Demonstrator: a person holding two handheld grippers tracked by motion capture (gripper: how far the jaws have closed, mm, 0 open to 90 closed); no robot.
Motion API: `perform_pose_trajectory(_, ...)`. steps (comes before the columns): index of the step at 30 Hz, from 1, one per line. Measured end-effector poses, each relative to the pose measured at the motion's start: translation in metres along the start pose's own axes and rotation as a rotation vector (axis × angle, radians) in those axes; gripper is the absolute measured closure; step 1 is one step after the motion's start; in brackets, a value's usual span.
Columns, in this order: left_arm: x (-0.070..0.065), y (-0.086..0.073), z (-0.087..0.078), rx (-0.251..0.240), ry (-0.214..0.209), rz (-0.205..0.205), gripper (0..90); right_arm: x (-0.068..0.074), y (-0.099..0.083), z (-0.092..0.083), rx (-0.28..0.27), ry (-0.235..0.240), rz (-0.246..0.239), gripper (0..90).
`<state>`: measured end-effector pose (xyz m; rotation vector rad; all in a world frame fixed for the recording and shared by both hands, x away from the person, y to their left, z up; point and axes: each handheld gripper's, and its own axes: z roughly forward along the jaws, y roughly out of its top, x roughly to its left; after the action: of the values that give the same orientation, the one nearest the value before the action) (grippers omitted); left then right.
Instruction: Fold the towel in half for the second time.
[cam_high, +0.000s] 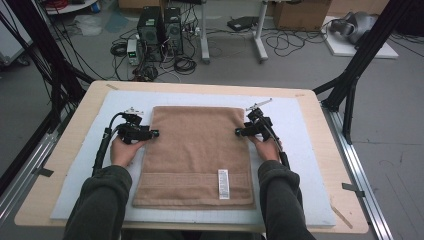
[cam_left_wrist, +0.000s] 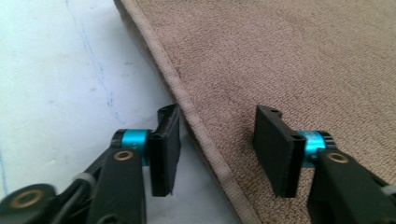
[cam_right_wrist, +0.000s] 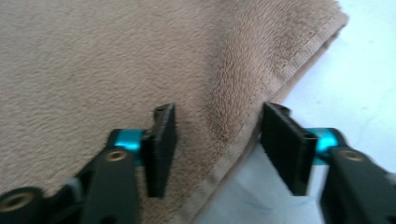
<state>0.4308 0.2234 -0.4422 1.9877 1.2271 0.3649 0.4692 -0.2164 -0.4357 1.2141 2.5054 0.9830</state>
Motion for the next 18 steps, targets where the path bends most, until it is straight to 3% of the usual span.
perform_pose_trajectory(2, -0.0027, 0.0002, 0.0000, 0.007, 0.004, 0.010, 55.2, 0.0008, 0.0000, 0.0001, 0.002, 0.001, 0.013, 52.3)
perform_pose_trajectory(5, -0.0036, -0.0001, -0.0002, 0.011, -0.030, 0.030, 66.7, 0.0018, -0.0004, -0.0005, 0.001, 0.000, 0.050, 57.6)
perform_pose_trajectory(9, -0.0007, -0.0004, 0.0003, 0.010, -0.069, -0.010, 75.0, -0.0005, -0.0015, -0.0011, -0.001, 0.050, 0.076, 72.9)
perform_pose_trajectory(10, -0.0007, -0.0003, 0.0005, 0.011, -0.077, -0.020, 77.4, -0.0015, -0.0020, -0.0004, -0.003, 0.086, 0.084, 78.8)
perform_pose_trajectory(14, -0.0009, 0.0009, 0.0009, 0.014, -0.078, -0.058, 81.3, -0.0019, -0.0026, 0.0000, -0.007, 0.107, 0.095, 81.8)
perform_pose_trajectory(18, 0.0008, 0.0019, -0.0027, -0.005, -0.085, -0.069, 83.0, -0.0006, 0.0001, -0.0052, -0.012, 0.097, 0.070, 83.2)
